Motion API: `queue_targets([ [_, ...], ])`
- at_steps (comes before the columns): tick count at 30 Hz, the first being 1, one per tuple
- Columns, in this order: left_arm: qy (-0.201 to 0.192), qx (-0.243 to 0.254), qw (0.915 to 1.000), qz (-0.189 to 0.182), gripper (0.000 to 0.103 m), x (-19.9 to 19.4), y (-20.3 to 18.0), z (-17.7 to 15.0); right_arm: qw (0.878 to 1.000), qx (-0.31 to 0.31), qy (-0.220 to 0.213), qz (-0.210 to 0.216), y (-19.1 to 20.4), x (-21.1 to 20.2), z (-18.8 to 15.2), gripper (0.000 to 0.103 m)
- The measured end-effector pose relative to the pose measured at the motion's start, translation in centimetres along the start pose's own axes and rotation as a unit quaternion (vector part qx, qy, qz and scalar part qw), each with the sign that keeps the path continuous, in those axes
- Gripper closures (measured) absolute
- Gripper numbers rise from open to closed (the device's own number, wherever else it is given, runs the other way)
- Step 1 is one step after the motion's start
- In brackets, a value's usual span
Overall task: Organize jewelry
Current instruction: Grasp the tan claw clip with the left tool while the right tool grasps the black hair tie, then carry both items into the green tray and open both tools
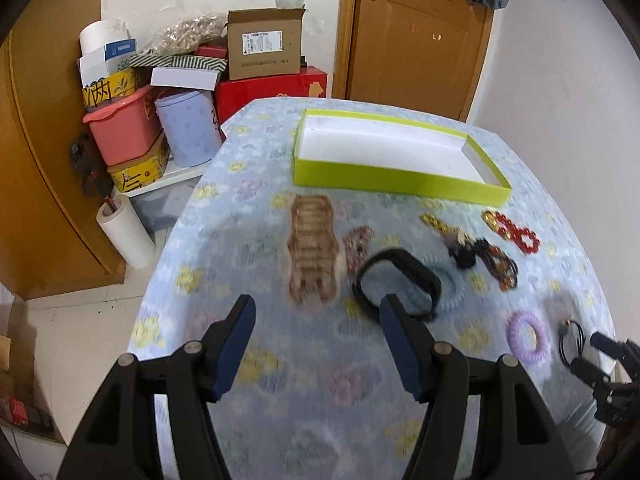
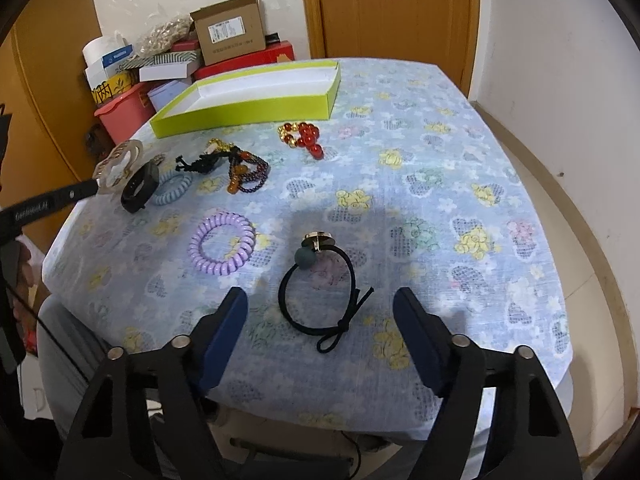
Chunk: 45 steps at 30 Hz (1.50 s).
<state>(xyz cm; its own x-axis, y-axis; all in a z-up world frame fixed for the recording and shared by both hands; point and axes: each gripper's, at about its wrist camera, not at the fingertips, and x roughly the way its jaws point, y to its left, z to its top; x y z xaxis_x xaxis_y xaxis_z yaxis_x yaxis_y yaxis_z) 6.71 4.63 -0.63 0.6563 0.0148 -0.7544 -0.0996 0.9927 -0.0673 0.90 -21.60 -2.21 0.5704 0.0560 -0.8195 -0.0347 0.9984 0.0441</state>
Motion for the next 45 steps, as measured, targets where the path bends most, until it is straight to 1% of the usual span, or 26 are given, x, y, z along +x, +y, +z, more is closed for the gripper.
queue_targets([
  [5, 0.004, -0.003, 1.0, 0.001, 0.036, 1.9, 0.2, 1.4, 1.0, 0.001, 0.009, 0.004, -0.3, 0.8, 0.3, 0.037],
  [6, 0.005, -0.004, 1.0, 0.002, 0.036, 2.3, 0.3, 1.6, 1.0, 0.001, 0.01, 0.005, -0.4, 1.0, 0.4, 0.04],
  [7, 0.006, -0.004, 1.0, 0.002, 0.036, 2.6, 0.3, 1.8, 1.0, 0.001, 0.011, 0.005, -0.4, 1.1, 0.5, 0.045],
  [11, 0.008, 0.002, 1.0, -0.001, 0.036, 3.7, 0.4, 2.3, 1.0, -0.001, 0.008, 0.0, -0.7, 1.4, 0.8, 0.054],
  [12, 0.009, 0.003, 1.0, -0.002, 0.036, 3.8, 0.3, 2.3, 1.0, -0.001, 0.007, -0.003, -0.7, 1.4, 0.9, 0.059],
  [14, 0.011, 0.005, 0.9999, -0.003, 0.042, 4.2, 0.2, 2.4, 1.0, -0.003, 0.007, -0.007, -0.7, 1.5, 1.1, 0.065],
  [16, 0.012, 0.007, 0.9999, -0.001, 0.048, 4.4, 0.2, 2.5, 1.0, -0.005, 0.006, -0.009, -0.7, 1.6, 1.1, 0.077],
  [17, 0.013, 0.009, 0.9999, 0.001, 0.05, 4.4, 0.1, 2.5, 1.0, -0.005, 0.006, -0.012, -0.7, 1.6, 1.2, 0.079],
  [19, 0.015, 0.012, 0.9998, 0.005, 0.058, 4.6, 0.1, 2.4, 1.0, -0.007, 0.007, -0.015, -0.8, 1.7, 1.2, 0.091],
  [20, 0.015, 0.012, 0.9998, 0.007, 0.059, 4.6, 0.1, 2.4, 1.0, -0.008, 0.007, -0.016, -0.8, 1.7, 1.2, 0.094],
  [21, 0.014, 0.012, 0.9998, 0.006, 0.06, 4.6, 0.1, 2.4, 1.0, -0.007, 0.008, -0.017, -0.9, 1.7, 1.3, 0.099],
  [25, 0.006, 0.017, 0.9998, 0.01, 0.061, 4.4, 0.1, 2.5, 1.0, -0.011, 0.007, -0.019, -1.0, 1.6, 1.4, 0.101],
  [34, -0.014, 0.017, 0.9997, -0.004, 0.061, 2.7, 0.6, 2.9, 0.999, -0.022, -0.017, -0.019, -0.6, -0.1, 2.2, 0.101],
  [45, -0.04, 0.022, 0.9988, -0.02, 0.061, 0.6, 0.5, 3.6, 0.998, -0.05, -0.046, -0.008, 0.9, -1.3, 4.3, 0.101],
])
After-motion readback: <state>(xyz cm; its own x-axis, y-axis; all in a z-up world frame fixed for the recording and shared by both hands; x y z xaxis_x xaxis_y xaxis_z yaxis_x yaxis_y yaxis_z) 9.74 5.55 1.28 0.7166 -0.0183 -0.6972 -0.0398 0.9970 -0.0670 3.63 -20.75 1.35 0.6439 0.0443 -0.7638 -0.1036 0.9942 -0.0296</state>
